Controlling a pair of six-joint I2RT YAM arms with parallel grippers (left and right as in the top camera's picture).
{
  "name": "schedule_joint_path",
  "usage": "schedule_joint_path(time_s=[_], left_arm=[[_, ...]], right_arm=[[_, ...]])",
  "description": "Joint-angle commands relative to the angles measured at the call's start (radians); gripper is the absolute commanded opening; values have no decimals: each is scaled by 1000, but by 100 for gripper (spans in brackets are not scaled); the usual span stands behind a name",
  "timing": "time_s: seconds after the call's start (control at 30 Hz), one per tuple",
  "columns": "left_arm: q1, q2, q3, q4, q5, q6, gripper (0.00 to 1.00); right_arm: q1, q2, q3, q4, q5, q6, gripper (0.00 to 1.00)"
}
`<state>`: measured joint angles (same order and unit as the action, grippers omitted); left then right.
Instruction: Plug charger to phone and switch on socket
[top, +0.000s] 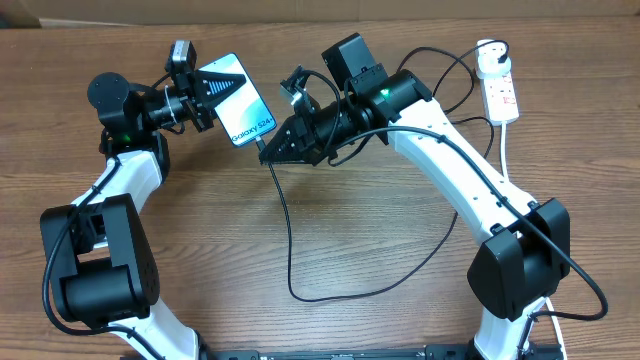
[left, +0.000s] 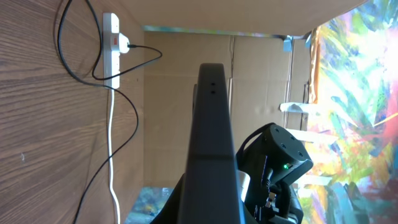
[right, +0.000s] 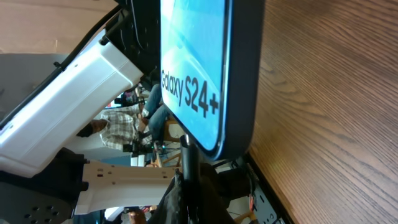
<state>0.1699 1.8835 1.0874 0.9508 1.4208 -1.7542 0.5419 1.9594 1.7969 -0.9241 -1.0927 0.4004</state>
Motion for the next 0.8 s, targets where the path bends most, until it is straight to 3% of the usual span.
schedule_joint_path(time_s=[0.0, 0.77], left_arm=[[-7, -7, 23, 12, 73, -4, 4], [-6, -7, 23, 27, 110, -5, 4]], right_arm=[[-24, 20, 3, 44, -2, 21, 4], [-27, 45, 3, 82, 26, 64, 4]])
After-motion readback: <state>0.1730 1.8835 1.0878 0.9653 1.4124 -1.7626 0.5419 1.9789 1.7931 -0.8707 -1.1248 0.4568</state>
